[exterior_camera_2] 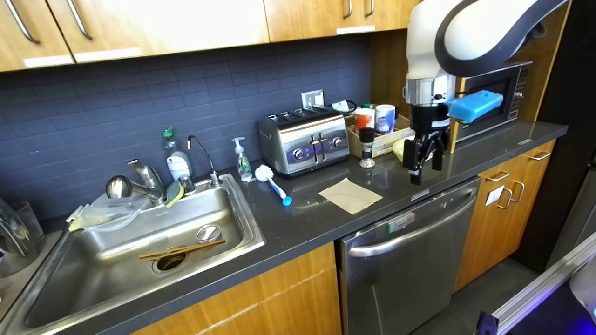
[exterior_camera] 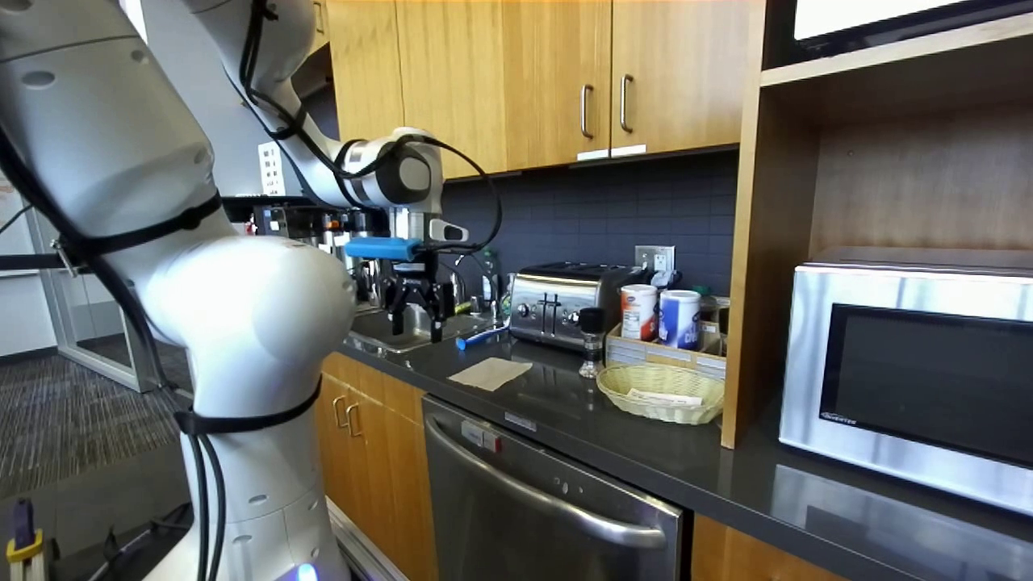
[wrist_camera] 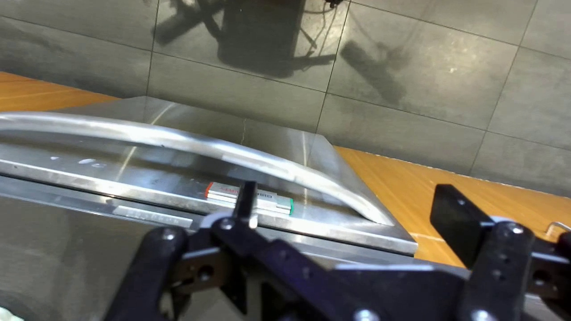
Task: Use the paper to clean the counter
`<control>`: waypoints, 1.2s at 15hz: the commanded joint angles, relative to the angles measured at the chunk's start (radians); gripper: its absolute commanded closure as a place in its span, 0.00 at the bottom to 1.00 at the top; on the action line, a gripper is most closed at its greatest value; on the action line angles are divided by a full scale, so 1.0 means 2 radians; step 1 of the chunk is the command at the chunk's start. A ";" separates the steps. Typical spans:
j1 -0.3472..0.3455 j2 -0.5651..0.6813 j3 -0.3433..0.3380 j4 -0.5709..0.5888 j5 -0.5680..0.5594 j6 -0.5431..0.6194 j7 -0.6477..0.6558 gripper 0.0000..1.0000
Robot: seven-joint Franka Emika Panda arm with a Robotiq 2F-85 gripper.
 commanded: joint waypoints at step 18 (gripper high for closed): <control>-0.016 0.043 -0.018 0.057 -0.023 0.047 -0.004 0.00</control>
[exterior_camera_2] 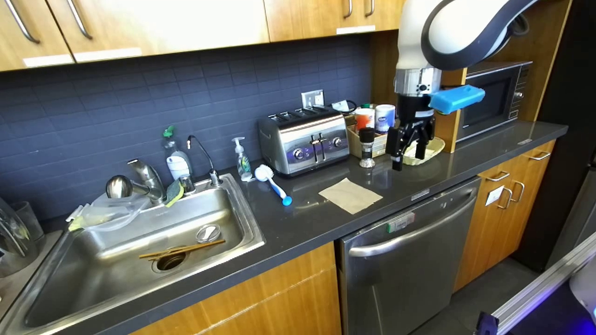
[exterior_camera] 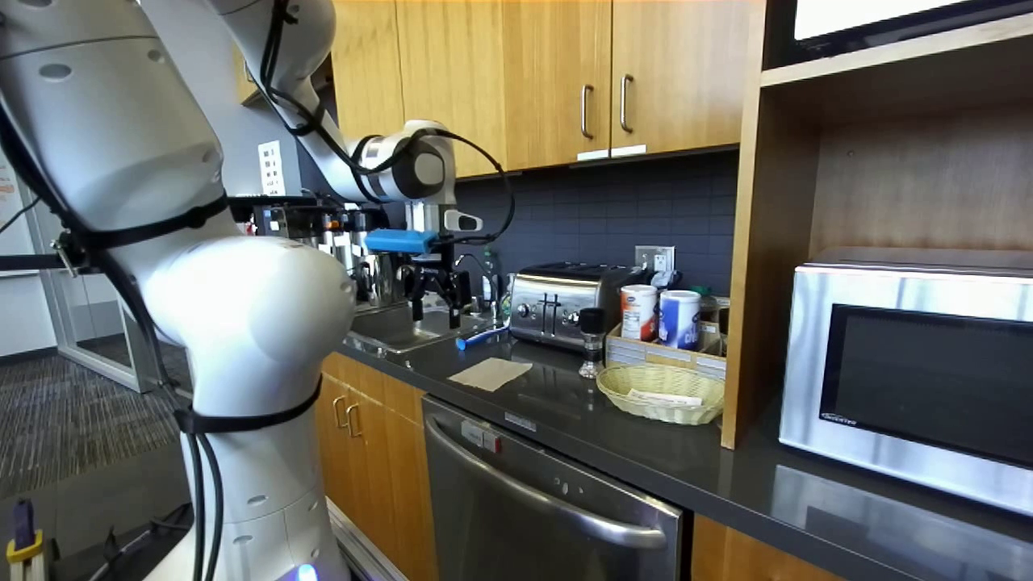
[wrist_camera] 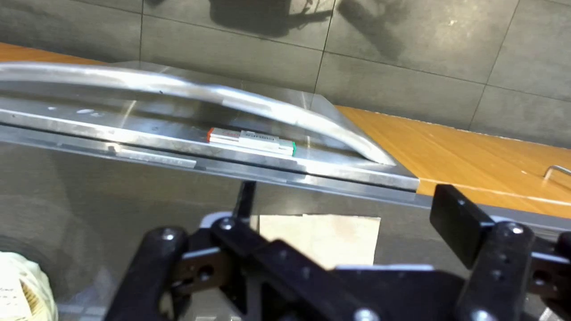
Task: Use the paper to clean the counter
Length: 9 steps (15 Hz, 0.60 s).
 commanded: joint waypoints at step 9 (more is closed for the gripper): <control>-0.018 0.103 0.002 0.087 -0.066 0.021 -0.002 0.00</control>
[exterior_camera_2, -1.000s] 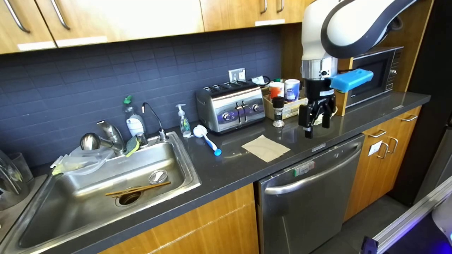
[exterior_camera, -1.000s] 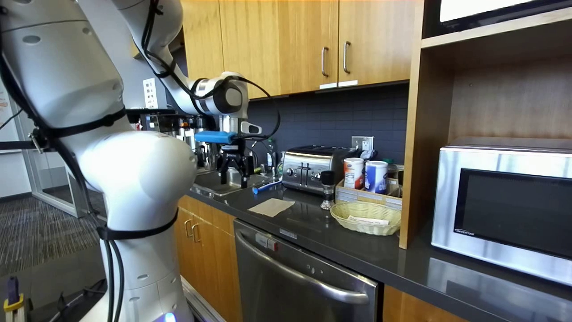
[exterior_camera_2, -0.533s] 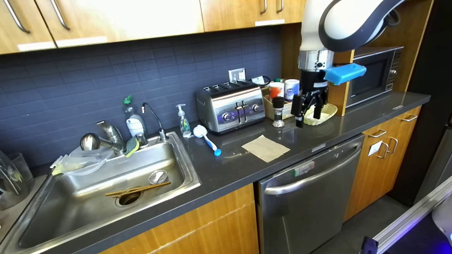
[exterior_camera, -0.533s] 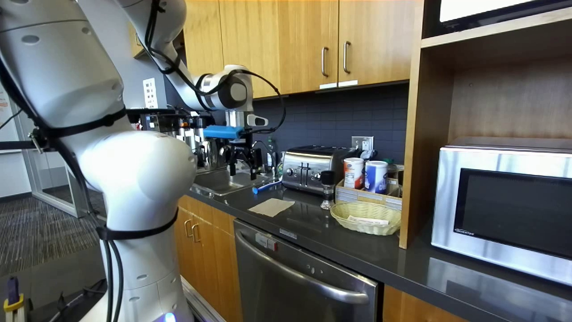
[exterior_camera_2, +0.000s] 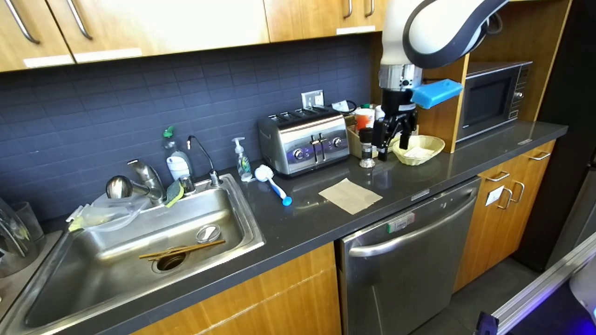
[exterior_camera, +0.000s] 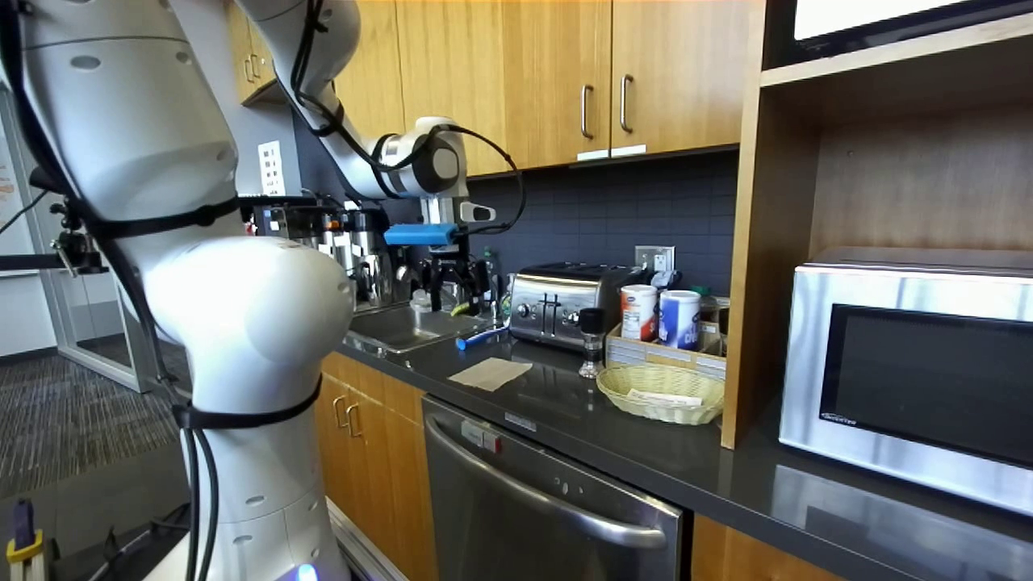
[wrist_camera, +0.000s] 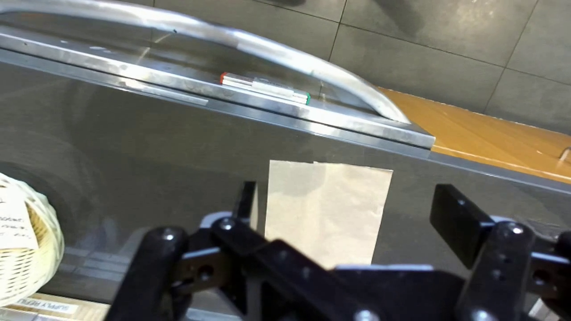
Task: Use the paper to clean the counter
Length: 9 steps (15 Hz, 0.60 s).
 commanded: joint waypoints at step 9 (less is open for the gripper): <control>0.008 0.143 0.009 0.082 -0.045 0.031 -0.002 0.00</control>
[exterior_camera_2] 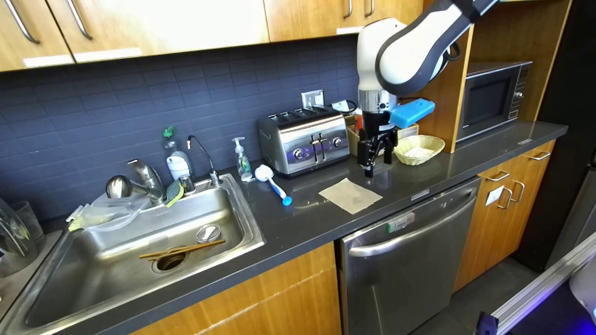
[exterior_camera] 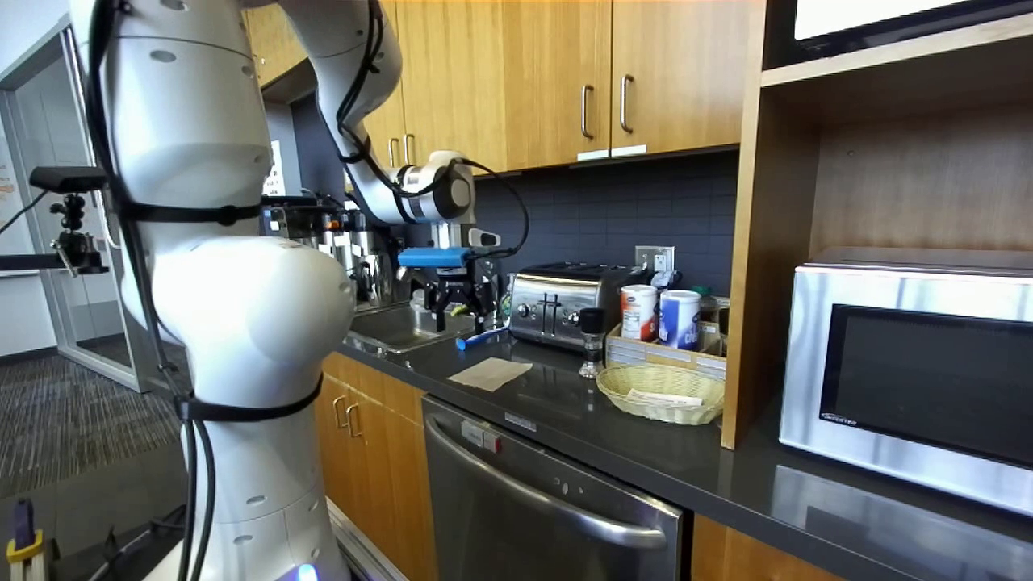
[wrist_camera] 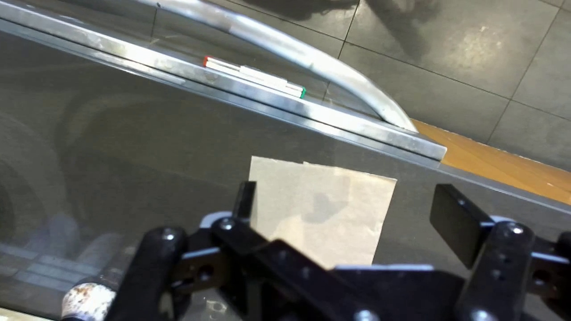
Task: Use the paper to clean the counter
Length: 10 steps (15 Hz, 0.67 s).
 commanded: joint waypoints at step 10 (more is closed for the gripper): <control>0.009 0.102 -0.006 0.074 -0.041 0.057 0.023 0.00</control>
